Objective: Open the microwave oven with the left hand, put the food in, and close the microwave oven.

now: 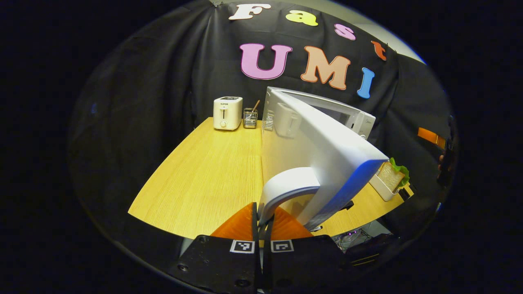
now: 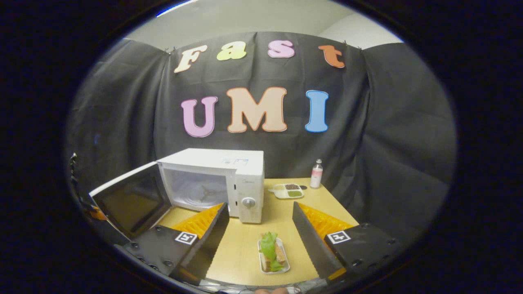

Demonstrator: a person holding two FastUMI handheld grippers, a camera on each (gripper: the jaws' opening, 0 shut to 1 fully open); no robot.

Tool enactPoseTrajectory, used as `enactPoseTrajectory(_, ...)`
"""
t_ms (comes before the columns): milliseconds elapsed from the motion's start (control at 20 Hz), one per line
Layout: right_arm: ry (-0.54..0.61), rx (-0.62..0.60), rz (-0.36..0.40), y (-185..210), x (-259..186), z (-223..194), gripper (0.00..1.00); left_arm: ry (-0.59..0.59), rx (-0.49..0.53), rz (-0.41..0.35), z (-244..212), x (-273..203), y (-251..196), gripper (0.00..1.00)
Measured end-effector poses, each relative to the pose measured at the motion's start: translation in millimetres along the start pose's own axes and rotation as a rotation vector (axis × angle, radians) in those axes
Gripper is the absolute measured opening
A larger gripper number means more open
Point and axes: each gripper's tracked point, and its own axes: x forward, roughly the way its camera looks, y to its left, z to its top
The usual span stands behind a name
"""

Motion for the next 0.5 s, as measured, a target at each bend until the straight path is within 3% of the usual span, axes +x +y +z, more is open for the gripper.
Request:
enactPoseTrajectory(150, 0.044, -0.027, 0.015, -2, 12, -24, 0.99, 0.012, 0.001, -0.043, -2, 2, -6, 0.02)
enactPoseTrajectory(250, 0.092, 0.004, -0.002, -9, 18, -41, 0.98, 0.036, -0.021, -0.056, -5, 4, -8, 0.12)
enactPoseTrajectory(350, 0.109, 0.009, -0.019, -14, 20, -47, 0.99, 0.055, -0.015, -0.036, -12, -3, -1, 0.40)
enactPoseTrajectory(400, 0.115, -0.008, -0.017, -13, 22, -51, 0.99, 0.064, -0.010, -0.037, -14, -8, -1, 0.74)
enactPoseTrajectory(500, 0.140, -0.059, -0.011, -12, 25, -64, 0.99, 0.079, 0.021, -0.036, -19, -16, -4, 0.91)
